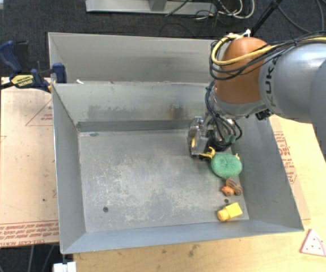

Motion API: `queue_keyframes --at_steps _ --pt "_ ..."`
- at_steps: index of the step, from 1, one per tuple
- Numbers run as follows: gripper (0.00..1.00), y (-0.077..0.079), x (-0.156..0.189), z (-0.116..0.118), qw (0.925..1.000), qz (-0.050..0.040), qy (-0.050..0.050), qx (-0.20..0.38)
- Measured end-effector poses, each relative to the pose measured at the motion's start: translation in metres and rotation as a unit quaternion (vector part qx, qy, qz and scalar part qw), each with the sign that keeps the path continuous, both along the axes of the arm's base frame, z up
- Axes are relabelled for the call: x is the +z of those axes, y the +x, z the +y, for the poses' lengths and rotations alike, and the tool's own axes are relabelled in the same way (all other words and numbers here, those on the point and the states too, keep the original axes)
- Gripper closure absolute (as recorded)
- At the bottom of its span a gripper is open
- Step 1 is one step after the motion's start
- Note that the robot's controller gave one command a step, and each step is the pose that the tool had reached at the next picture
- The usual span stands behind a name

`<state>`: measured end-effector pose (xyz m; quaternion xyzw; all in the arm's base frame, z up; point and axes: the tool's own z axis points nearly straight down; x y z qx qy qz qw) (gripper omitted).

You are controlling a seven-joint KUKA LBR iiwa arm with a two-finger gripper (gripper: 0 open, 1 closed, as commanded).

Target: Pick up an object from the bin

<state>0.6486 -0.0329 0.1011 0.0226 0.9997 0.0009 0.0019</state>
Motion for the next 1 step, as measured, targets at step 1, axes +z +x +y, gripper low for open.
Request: queue_keyframes --at_steps 1 --pt "1.00 0.0000 0.0000 -0.0001 1.0000 0.0000 0.000 0.000"
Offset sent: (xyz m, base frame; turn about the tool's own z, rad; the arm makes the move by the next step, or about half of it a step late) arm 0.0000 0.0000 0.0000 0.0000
